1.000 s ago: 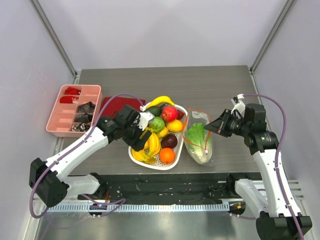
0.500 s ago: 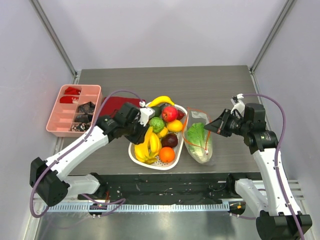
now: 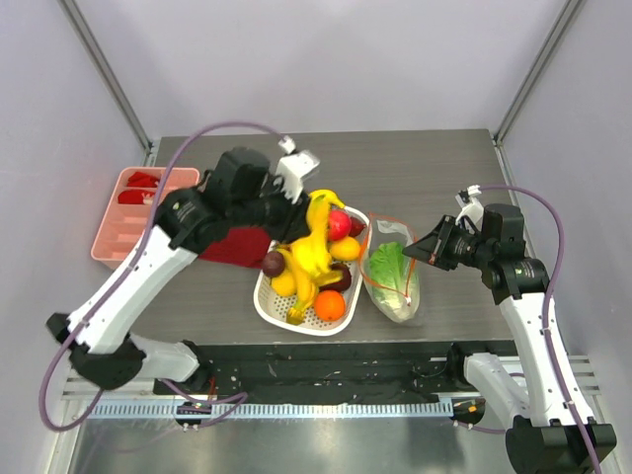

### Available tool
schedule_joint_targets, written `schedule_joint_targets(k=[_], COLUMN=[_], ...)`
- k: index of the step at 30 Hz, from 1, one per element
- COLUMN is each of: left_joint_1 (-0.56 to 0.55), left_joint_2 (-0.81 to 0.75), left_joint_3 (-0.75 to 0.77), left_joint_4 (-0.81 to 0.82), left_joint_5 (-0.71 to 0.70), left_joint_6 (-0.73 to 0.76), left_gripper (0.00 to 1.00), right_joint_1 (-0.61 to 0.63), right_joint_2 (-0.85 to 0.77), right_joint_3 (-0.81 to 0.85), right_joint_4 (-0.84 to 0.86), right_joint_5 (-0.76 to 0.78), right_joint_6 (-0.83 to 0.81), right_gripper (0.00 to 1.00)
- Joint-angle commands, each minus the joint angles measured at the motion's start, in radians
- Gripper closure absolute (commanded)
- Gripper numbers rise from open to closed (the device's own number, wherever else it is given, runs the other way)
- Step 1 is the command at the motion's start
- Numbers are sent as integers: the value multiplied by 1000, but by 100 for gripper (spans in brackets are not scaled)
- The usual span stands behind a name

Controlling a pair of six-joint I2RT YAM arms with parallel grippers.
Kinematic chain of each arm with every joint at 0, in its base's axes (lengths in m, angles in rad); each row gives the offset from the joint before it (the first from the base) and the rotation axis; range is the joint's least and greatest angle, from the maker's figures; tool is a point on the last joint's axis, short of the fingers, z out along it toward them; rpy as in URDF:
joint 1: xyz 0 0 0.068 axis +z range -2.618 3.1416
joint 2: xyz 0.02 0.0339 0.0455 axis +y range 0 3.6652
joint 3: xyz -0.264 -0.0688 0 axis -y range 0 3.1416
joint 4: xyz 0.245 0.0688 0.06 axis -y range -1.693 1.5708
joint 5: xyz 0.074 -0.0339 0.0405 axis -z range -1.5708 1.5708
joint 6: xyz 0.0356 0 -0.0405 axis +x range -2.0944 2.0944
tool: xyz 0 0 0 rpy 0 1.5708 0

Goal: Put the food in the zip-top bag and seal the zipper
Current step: Pick up the fake fruit from the bin, then place the fake fruit in the zipper food storage bag.

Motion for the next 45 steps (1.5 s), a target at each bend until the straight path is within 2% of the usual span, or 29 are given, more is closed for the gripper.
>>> schedule_joint_targets(k=[1,3,6,7,9,10,14,19,25,26,28,32,38,39,40,43,45], left_joint_1=[-124,-184,-250,-296,-344,-380,-445,-510,-513,-513,-513,-502,-493,-493,-487,-487,-484], left_joint_2=[208,263,300,305,306,303,300,344,387,391,398,417,383,390,391,412,456], left_joint_3=[304,332,314,300,223,199,97,102,156,144,110,55,18,53,77,152,203], left_joint_4=[27,70,188,217,316,348,492,492,336,345,394,543,611,524,467,261,114], left_joint_5=[-35,-109,-194,-305,-403,-497,-648,-727,-662,-664,-755,-883,-874,-844,-711,-496,-399], left_joint_6=[-80,-104,-46,-21,82,106,224,281,122,123,148,261,300,238,201,64,-20], left_gripper=[100,100,100,100,100,100,100,100,100,100,100,100,100,100,100,100,100], right_joint_1=[-4,-4,-3,-3,-3,-3,-3,-3,-3,-3,-3,-3,-3,-4,-3,-3,-3], right_joint_2=[-5,-10,-18,-19,-28,-32,-41,-45,-56,-56,-59,-71,-73,-70,-64,-62,-68], right_joint_3=[26,21,19,21,24,24,23,9,-8,-13,-16,-22,-22,-23,-24,-28,-37], right_joint_4=[46,50,55,55,56,56,58,85,113,119,121,115,105,114,125,171,208], right_joint_5=[-8,-7,-17,-18,-21,-23,-20,-44,-57,-69,-75,-84,-80,-80,-80,-75,-72], right_joint_6=[-6,0,12,18,24,27,53,84,127,130,132,130,132,141,149,187,222], right_gripper=[99,99,99,99,99,99,99,99,99,99,99,99,99,99,99,99,99])
